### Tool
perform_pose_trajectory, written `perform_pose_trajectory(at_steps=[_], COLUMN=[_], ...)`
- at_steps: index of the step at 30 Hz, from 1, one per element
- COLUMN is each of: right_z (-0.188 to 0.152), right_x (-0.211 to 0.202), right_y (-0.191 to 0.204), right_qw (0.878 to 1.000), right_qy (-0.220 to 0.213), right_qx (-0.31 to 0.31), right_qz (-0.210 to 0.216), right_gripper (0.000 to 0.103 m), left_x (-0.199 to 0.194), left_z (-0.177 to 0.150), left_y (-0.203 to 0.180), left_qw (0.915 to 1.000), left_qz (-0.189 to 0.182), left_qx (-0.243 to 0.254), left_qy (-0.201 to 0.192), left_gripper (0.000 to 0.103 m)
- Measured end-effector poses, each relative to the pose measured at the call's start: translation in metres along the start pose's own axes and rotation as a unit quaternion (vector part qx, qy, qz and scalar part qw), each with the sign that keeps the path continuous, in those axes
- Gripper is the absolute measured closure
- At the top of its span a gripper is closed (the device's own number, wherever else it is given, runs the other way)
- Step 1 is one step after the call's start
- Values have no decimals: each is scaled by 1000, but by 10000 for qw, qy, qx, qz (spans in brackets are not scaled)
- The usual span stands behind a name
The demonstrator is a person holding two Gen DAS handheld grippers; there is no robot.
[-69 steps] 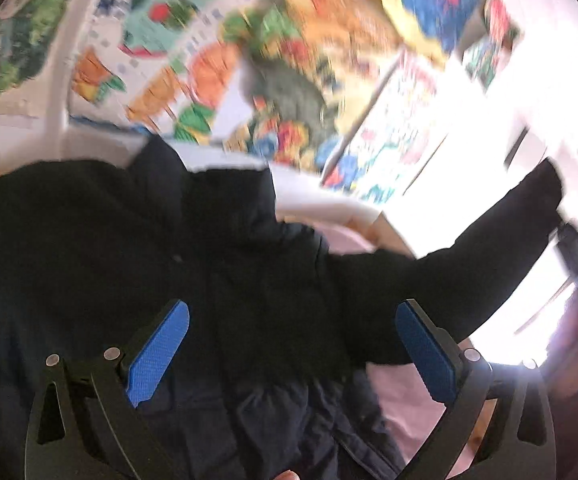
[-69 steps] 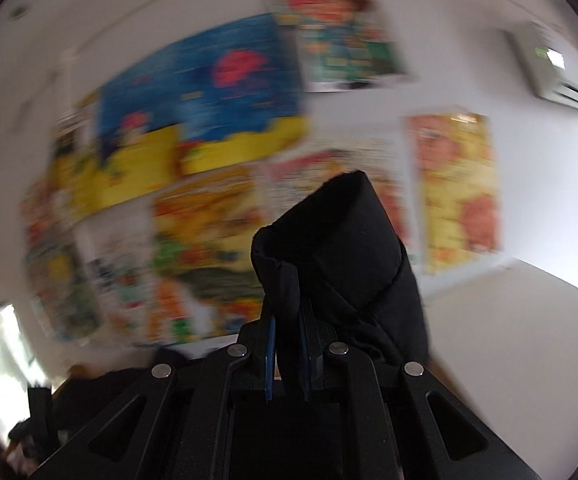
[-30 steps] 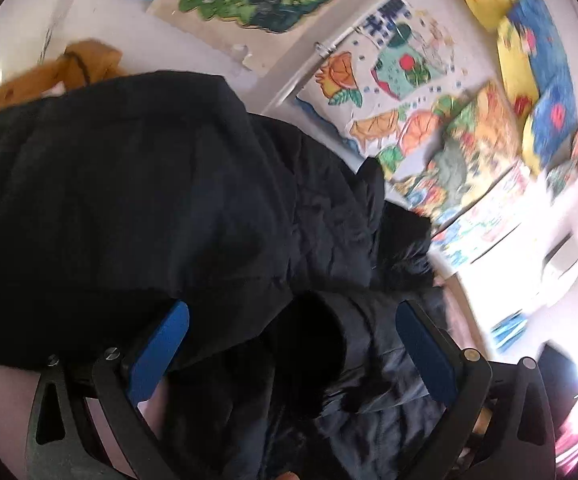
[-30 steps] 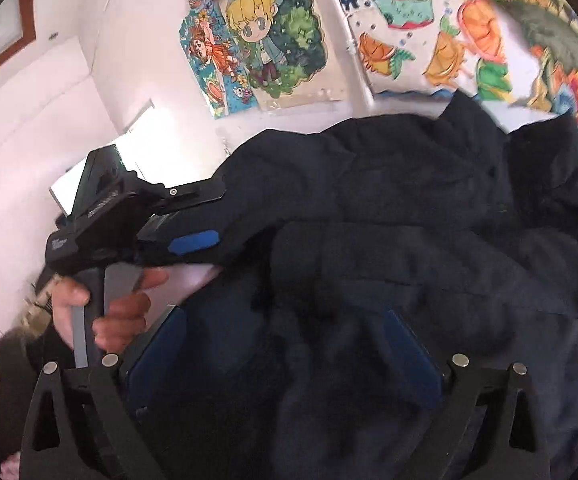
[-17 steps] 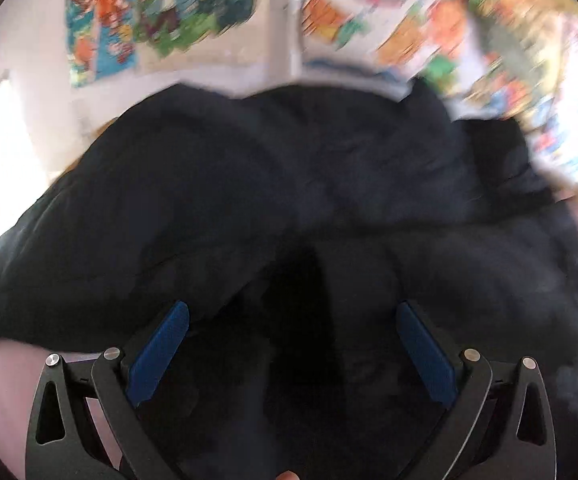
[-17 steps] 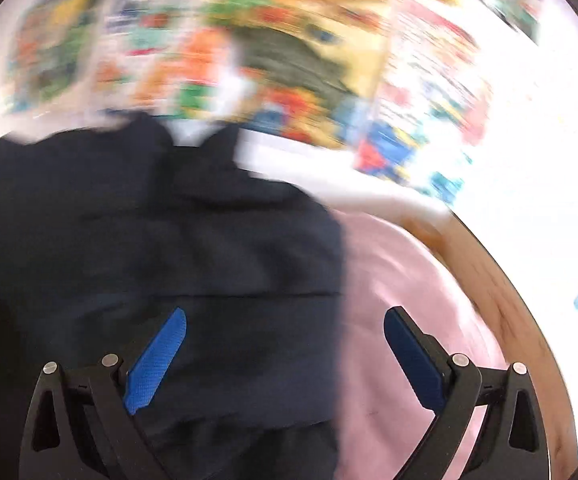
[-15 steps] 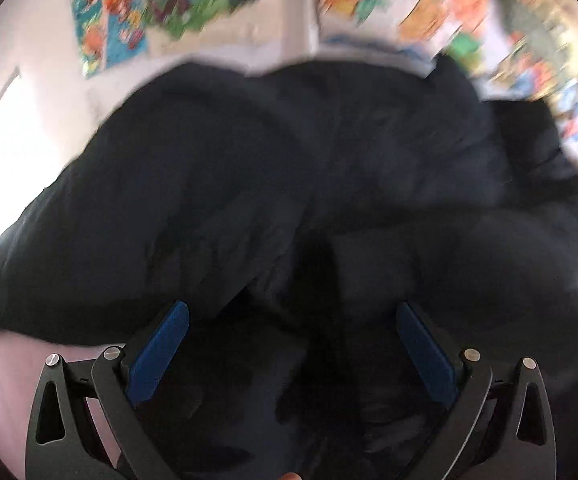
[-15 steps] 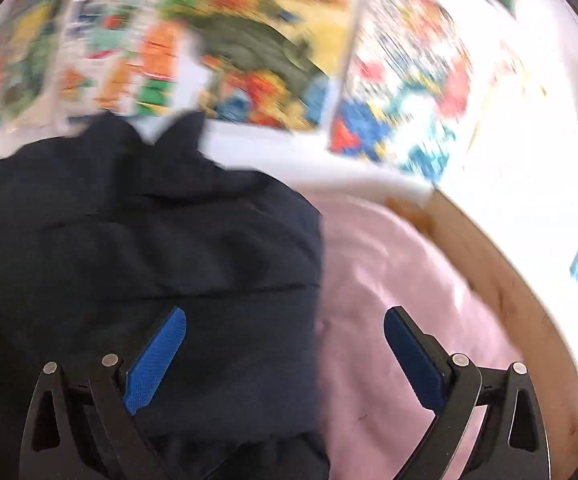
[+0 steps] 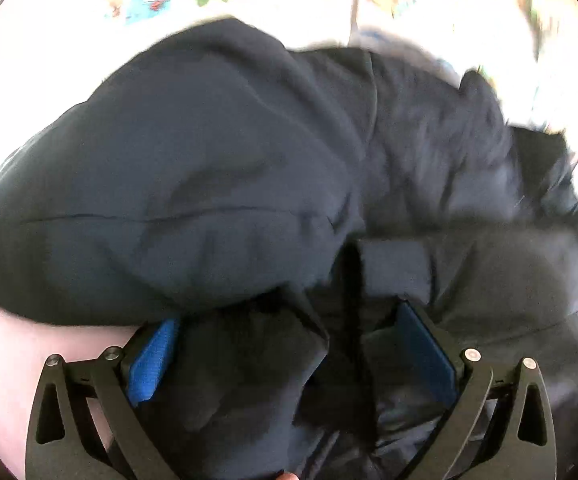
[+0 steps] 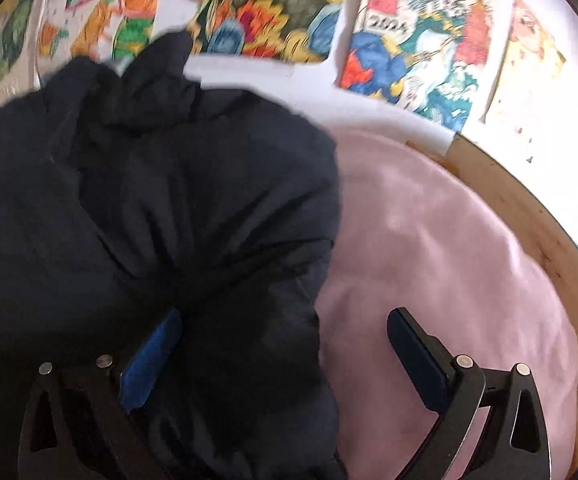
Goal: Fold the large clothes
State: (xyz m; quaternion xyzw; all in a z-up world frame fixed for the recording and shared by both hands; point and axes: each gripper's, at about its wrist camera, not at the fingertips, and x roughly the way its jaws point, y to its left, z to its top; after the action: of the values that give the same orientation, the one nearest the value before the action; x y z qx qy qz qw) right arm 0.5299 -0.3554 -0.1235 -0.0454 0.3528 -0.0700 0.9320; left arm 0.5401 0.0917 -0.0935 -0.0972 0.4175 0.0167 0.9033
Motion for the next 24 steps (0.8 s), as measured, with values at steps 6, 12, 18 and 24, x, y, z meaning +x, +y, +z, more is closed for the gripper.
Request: perform_pose_trajectory(at_steps=[6, 12, 18, 24], right_z=[11, 10, -6, -23], right_x=[-62, -125, -174, -197], right_y=[13, 49, 102, 133], right_qw=[9961, 9851, 9659, 9535], right_qy=[-362, -450, -228, -119], right_qx=[-604, -839, -1300, -1800], right_qz=[527, 1430, 2227, 2416], right_gripper=[0, 0, 0, 0], left_x=[-80, -151, -168, -151], left_z=[-11, -21, -27, -28], left_y=[58, 150, 266, 320], left_qw=[9966, 9866, 9432, 8972], left_qz=[-515, -121, -160, -581], left_qx=[-515, -1458, -3167, -4270], left_qy=[-374, -716, -989, -968], left_gripper=[1, 1, 1, 2])
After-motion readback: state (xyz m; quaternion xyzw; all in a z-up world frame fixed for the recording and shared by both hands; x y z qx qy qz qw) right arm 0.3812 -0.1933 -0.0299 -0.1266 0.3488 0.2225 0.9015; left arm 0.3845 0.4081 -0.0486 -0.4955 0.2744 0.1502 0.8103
